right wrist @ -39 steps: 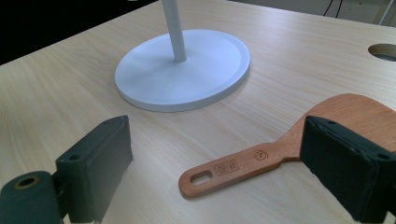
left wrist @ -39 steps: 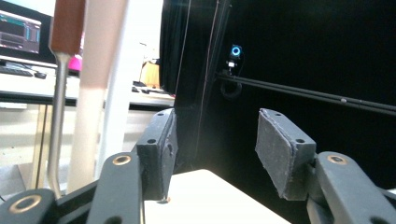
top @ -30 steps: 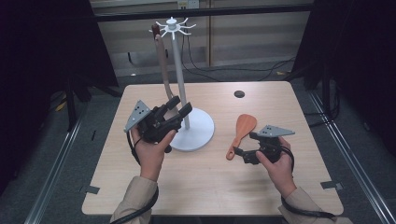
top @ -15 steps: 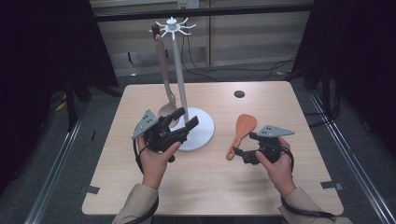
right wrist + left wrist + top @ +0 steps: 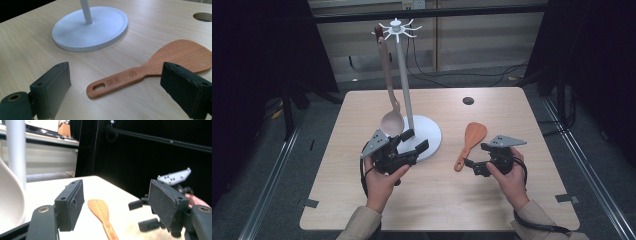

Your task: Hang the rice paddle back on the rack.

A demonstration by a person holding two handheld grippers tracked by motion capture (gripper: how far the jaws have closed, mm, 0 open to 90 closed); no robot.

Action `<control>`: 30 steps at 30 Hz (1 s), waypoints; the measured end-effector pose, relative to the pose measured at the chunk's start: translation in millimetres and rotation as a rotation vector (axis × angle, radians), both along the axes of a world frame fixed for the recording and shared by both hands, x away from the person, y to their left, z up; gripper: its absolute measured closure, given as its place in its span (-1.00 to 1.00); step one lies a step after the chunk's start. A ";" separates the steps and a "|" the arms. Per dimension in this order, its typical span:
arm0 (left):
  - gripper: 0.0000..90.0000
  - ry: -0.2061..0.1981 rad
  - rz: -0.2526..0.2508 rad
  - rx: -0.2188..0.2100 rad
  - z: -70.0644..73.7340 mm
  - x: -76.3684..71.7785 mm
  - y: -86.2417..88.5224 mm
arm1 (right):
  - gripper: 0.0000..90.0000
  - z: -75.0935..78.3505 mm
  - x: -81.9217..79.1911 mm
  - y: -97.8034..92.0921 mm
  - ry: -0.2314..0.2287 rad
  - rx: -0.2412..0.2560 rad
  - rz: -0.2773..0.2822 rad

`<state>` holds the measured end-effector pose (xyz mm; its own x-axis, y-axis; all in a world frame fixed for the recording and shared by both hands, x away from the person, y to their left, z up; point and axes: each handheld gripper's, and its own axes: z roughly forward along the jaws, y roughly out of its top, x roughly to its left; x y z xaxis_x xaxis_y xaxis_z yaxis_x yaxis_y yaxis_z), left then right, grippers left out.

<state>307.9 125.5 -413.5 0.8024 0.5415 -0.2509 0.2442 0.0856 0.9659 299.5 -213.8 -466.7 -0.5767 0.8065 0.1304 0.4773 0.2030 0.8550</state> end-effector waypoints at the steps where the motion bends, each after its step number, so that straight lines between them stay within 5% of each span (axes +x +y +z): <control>1: -0.36 0.005 0.003 0.003 -1.5 -1.1 -1.1 | -0.81 -0.9 0.6 -0.7 -0.004 -0.003 -0.001; 7: -0.38 0.031 -0.021 0.025 -11.0 -5.6 -0.4 | -0.81 -5.2 2.4 -3.7 0.012 -0.021 -0.001; 13: -0.40 0.047 -0.021 0.091 -21.2 -10.7 5.0 | -0.81 -10.9 5.8 -3.9 0.033 -0.036 -0.008; 19: -0.43 0.069 0.005 0.089 -26.2 -11.9 14.5 | -0.74 -15.2 8.5 -1.3 0.038 -0.062 0.005; 24: -0.44 0.071 0.010 0.086 -27.1 -12.9 21.4 | -0.42 -18.3 11.5 0.8 0.051 -0.063 0.044; 30: -0.46 0.089 0.040 0.079 -26.6 -14.1 27.5 | 0.45 -22.8 18.2 7.3 0.065 -0.085 0.130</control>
<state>293.8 153.0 -440.1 0.7561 0.5938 -0.2751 0.3272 0.0212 0.9447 317.6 -206.5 -489.5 -0.6693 0.7355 0.1056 0.4962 0.3367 0.8003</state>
